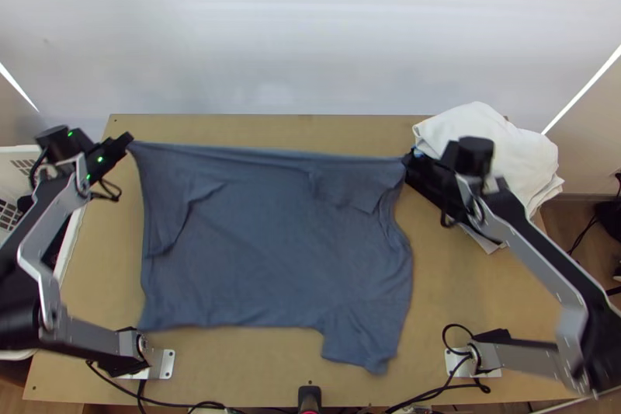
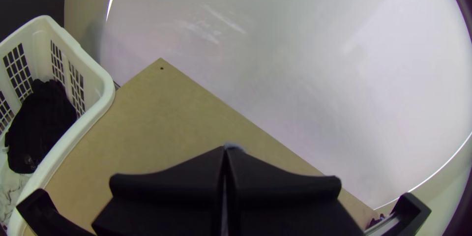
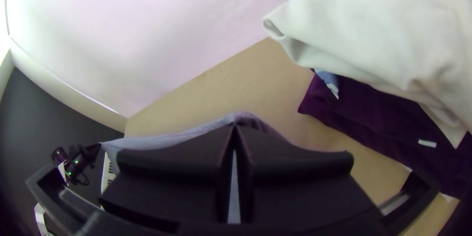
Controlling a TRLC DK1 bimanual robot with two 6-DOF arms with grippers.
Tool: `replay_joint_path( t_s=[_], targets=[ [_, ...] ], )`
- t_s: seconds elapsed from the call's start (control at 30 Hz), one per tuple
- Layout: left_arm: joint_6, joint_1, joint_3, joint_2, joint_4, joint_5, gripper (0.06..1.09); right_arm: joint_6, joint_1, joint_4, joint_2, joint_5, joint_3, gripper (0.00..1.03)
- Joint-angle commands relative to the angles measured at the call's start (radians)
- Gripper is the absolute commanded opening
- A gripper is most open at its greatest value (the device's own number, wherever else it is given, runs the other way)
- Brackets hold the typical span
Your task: Fold the t-shirt
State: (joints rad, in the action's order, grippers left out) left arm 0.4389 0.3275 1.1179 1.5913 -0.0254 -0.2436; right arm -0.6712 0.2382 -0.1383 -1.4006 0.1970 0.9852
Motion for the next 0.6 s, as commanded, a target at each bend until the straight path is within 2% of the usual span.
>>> replay_joint_path(
  t_s=[0.0, 0.13, 0.57],
  targets=[
    [-0.003, -0.039, 0.178, 0.271, 0.028, 0.026, 0.09, -0.004, -0.028, 0.040, -0.290, -0.011, 0.196, 0.03],
    [-0.003, -0.065, 0.218, 0.331, 0.025, 0.036, 0.09, -0.062, -0.054, 0.002, -0.433, -0.008, 0.343, 0.03],
    [-0.032, -0.102, 0.365, 0.486, -0.041, 0.087, 0.09, -0.024, -0.079, -0.127, -0.681, -0.013, 0.622, 0.03]
  ],
)
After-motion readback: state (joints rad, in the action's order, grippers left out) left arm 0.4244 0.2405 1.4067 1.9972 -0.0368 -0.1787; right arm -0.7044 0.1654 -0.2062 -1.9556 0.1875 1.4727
